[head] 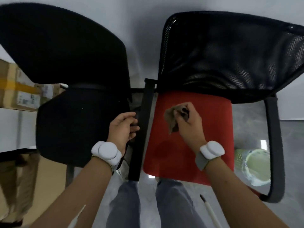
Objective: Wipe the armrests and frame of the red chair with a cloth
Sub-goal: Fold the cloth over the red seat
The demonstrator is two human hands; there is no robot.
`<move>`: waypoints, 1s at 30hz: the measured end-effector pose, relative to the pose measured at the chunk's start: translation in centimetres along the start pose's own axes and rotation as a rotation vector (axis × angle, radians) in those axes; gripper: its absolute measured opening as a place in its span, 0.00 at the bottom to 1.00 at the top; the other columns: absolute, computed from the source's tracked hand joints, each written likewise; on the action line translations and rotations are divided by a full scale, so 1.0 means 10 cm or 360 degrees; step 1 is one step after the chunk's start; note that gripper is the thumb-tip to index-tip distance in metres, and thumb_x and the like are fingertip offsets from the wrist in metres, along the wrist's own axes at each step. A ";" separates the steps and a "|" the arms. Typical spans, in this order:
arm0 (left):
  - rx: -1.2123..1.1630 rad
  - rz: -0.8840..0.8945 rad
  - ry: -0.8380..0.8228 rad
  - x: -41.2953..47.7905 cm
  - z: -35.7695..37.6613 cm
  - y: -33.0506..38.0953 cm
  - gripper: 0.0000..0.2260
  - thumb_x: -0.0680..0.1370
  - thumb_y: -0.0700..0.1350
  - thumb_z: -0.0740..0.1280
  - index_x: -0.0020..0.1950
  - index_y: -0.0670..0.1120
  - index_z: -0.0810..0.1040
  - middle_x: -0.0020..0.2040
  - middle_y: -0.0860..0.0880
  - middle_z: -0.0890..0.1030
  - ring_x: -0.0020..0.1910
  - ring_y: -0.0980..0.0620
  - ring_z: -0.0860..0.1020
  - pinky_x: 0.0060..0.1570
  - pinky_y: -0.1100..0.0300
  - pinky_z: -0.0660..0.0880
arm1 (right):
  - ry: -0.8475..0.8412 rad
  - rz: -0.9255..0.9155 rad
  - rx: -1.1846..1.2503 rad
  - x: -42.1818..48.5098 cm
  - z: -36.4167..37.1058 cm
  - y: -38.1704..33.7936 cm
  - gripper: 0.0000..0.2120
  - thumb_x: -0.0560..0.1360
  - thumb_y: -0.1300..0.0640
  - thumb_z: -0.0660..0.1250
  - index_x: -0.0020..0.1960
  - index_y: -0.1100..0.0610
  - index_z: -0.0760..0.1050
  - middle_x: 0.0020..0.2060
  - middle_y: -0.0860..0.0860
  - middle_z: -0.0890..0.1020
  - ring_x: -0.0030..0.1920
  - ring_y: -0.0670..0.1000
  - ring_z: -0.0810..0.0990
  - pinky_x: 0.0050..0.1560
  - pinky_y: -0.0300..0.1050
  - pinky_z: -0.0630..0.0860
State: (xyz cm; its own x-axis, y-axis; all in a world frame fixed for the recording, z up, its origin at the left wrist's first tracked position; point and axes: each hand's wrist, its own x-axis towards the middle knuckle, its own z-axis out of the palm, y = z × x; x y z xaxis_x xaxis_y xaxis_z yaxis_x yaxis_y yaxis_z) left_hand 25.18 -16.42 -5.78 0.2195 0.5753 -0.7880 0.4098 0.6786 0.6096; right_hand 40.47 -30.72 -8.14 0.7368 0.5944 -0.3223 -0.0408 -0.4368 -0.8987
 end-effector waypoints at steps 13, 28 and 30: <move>-0.0624 -0.0298 -0.0314 0.49 -1.33 0.09 0.17 0.80 0.53 0.66 0.67 0.50 0.77 0.61 0.47 0.83 0.62 0.47 0.79 0.59 0.50 0.75 | -0.0756 0.0178 0.0447 0.14 1.92 -0.72 0.07 0.80 0.58 0.64 0.57 0.52 0.77 0.55 0.56 0.83 0.57 0.55 0.82 0.62 0.55 0.77; 0.0910 -0.0047 -0.0005 1.29 -2.25 -0.82 0.27 0.78 0.47 0.70 0.75 0.41 0.67 0.66 0.38 0.76 0.61 0.35 0.77 0.59 0.50 0.76 | -0.0701 0.0764 -0.0662 -0.33 2.83 0.58 0.18 0.78 0.52 0.67 0.64 0.60 0.75 0.57 0.58 0.82 0.57 0.61 0.80 0.57 0.50 0.76; 0.0973 -0.0062 0.0026 1.37 -2.25 -0.83 0.30 0.75 0.52 0.72 0.72 0.42 0.68 0.64 0.41 0.77 0.58 0.39 0.79 0.56 0.53 0.77 | -0.0614 0.0810 -0.0883 -0.32 2.84 0.58 0.20 0.77 0.54 0.66 0.67 0.61 0.71 0.59 0.60 0.79 0.59 0.61 0.78 0.57 0.49 0.74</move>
State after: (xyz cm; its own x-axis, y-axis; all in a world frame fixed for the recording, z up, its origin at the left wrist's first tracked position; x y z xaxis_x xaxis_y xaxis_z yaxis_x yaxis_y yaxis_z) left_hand 4.81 -3.90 -19.73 0.1822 0.5655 -0.8044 0.8522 0.3172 0.4161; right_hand 18.69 -15.94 -20.77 0.4321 0.3801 -0.8178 0.1060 -0.9219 -0.3725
